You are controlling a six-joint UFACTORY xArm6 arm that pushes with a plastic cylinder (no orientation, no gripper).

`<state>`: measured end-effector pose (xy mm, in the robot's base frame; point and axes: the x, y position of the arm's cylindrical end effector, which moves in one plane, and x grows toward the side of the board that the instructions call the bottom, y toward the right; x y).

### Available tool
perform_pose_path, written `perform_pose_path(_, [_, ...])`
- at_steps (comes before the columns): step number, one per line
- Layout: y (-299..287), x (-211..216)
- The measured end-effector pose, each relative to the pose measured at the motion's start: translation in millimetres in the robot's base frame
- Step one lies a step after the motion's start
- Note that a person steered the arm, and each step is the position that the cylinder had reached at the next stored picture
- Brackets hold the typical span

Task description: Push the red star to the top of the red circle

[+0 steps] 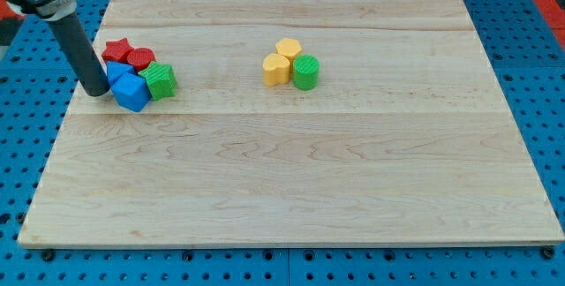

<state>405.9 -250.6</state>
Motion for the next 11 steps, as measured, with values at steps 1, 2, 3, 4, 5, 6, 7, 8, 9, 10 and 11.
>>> perform_pose_path(1, [0.0, -2.1])
perform_pose_path(2, [0.0, -3.5])
perform_pose_path(3, [0.0, -3.5])
perform_pose_path(4, [-19.3, -3.6])
perform_pose_path(5, [-23.2, -5.4])
perform_pose_path(6, [-23.2, -8.5])
perform_pose_path(7, [-37.9, -23.9])
perform_pose_path(8, [-38.6, -34.5])
perform_pose_path(9, [-7.4, -68.3])
perform_pose_path(10, [26.1, -101.5])
perform_pose_path(11, [-8.1, -101.0])
